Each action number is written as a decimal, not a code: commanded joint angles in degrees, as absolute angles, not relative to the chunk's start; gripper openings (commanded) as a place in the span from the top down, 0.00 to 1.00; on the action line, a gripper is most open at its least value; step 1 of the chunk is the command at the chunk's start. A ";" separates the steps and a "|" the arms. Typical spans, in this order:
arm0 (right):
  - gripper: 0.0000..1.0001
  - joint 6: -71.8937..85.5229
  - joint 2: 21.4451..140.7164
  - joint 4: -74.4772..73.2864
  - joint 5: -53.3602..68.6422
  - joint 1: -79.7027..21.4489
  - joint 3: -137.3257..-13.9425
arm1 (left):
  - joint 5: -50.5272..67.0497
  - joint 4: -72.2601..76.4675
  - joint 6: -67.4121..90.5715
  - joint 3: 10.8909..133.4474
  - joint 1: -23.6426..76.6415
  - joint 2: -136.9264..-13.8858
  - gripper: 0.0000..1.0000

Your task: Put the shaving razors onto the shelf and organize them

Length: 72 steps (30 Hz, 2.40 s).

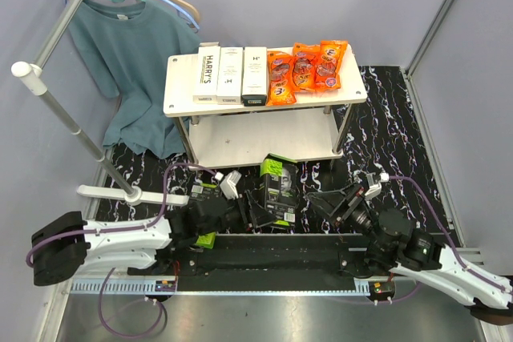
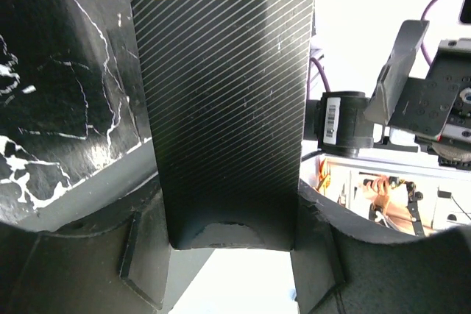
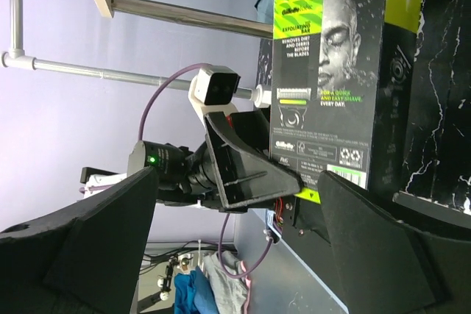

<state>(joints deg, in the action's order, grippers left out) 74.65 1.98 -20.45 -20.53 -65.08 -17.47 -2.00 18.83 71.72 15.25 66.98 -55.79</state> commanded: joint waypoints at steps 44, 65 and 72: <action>0.00 69.96 0.88 -45.09 -27.60 -64.95 -36.39 | 21.01 47.11 73.56 56.78 45.09 -101.86 0.89; 0.00 70.49 0.79 -46.58 -26.89 -64.95 -37.35 | 22.76 47.99 76.73 64.52 43.77 -114.34 0.80; 0.00 70.75 0.79 -46.32 -26.19 -64.95 -36.91 | 24.08 46.15 75.94 64.86 43.51 -115.23 0.67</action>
<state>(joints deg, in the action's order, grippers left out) 70.74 1.04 -46.46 -24.97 -65.08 -35.46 21.43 38.94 76.75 61.89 43.90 -115.59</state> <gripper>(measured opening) 0.993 0.570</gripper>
